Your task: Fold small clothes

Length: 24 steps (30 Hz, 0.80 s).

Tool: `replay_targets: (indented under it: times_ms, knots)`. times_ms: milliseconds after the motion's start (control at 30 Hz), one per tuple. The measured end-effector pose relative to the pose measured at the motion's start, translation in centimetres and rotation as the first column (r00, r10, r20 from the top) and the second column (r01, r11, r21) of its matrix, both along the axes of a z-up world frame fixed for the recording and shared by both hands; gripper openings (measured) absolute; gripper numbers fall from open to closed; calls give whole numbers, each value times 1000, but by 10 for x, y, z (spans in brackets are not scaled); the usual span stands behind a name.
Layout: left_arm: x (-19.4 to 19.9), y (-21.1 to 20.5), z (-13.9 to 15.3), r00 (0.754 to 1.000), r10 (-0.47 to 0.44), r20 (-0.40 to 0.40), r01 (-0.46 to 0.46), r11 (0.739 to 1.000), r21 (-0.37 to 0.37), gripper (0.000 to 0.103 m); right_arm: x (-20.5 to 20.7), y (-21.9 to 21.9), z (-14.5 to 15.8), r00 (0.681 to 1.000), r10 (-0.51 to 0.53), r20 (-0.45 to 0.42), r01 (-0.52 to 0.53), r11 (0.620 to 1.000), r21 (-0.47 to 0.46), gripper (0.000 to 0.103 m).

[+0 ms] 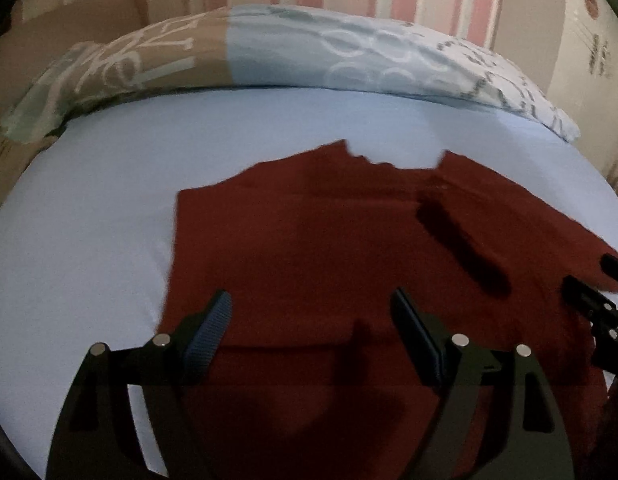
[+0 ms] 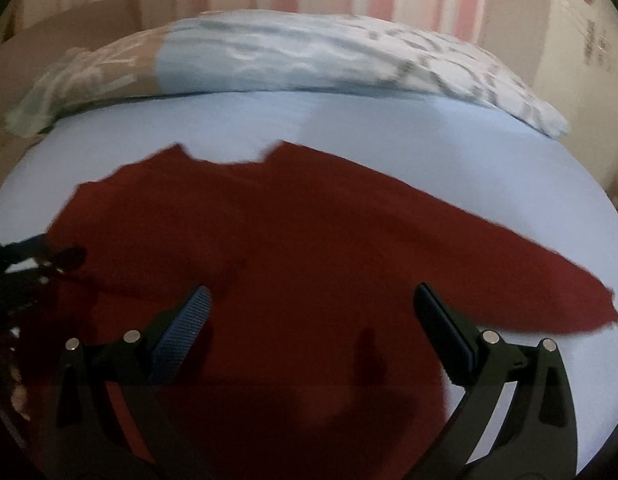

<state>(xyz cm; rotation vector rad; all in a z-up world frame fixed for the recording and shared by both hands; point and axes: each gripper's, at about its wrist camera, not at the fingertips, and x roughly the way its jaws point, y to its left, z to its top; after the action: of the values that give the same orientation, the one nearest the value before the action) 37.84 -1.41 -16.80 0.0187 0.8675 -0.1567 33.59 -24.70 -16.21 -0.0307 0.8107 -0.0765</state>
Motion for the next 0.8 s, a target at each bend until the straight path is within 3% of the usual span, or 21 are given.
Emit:
replay_targets:
  times_ms: [167, 267, 433, 533, 600, 700, 800]
  knots:
    - [3, 4, -3, 1000, 1, 12, -2, 999, 33, 82, 38, 52, 0, 990, 138, 11, -136, 987, -85, 100]
    - [6, 3, -9, 1000, -7, -2, 7, 998, 63, 83, 62, 66, -12, 987, 155, -42, -159, 981, -107, 94]
    - [8, 13, -12, 1000, 6, -3, -6, 999, 45, 83, 83, 70, -23, 986, 149, -79, -156, 984, -88, 85]
    - [11, 21, -11, 1000, 26, -4, -25, 999, 30, 83, 90, 69, -28, 985, 142, -100, -149, 986, -68, 71]
    - [12, 27, -11, 999, 34, -13, -33, 999, 5, 83, 94, 67, -32, 983, 135, -123, -143, 988, -57, 52]
    - [14, 28, -11, 999, 38, -14, -38, 999, 3, 83, 99, 65, -36, 980, 131, -149, -136, 990, -27, 38]
    - [13, 25, -11, 999, 36, -7, -35, 999, 24, 83, 102, 62, -33, 981, 127, -149, -130, 991, -9, 13]
